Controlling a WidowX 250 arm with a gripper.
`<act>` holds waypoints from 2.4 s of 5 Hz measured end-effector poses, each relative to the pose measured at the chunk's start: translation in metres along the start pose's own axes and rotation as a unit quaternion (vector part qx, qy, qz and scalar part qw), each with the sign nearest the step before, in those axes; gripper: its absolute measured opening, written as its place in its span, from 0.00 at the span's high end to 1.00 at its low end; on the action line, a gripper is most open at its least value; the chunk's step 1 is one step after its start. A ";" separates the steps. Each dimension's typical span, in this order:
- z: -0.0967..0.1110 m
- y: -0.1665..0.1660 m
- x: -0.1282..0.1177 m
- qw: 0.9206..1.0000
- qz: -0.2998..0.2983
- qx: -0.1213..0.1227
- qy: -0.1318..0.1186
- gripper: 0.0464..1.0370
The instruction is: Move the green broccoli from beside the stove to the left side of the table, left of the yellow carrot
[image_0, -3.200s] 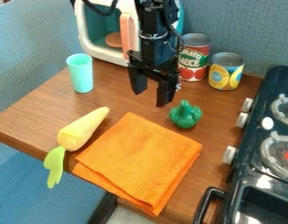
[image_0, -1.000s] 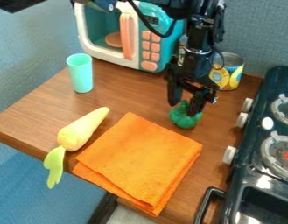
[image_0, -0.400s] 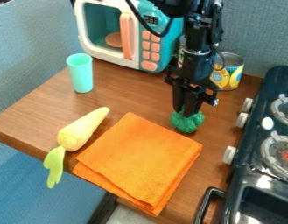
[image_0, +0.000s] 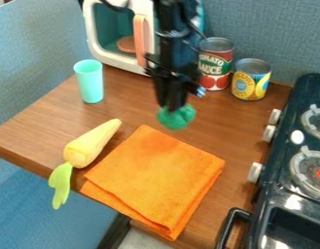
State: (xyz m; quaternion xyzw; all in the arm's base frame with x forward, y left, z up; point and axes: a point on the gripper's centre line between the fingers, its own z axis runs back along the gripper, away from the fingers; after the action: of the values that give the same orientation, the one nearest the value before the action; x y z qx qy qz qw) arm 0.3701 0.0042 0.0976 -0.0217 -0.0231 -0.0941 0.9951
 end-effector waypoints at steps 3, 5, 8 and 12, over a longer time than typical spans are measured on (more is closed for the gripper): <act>0.027 0.084 -0.088 0.993 0.119 -0.005 -0.008 0.72; 0.004 0.128 -0.111 0.981 0.187 0.030 0.050 0.72; -0.027 0.153 -0.111 0.968 0.215 0.059 0.116 0.72; -0.036 0.155 -0.115 0.964 0.236 0.039 0.114 0.35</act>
State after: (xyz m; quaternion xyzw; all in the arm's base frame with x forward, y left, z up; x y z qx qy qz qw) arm 0.2879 0.1755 0.0504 0.0234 0.0921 0.1427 0.9852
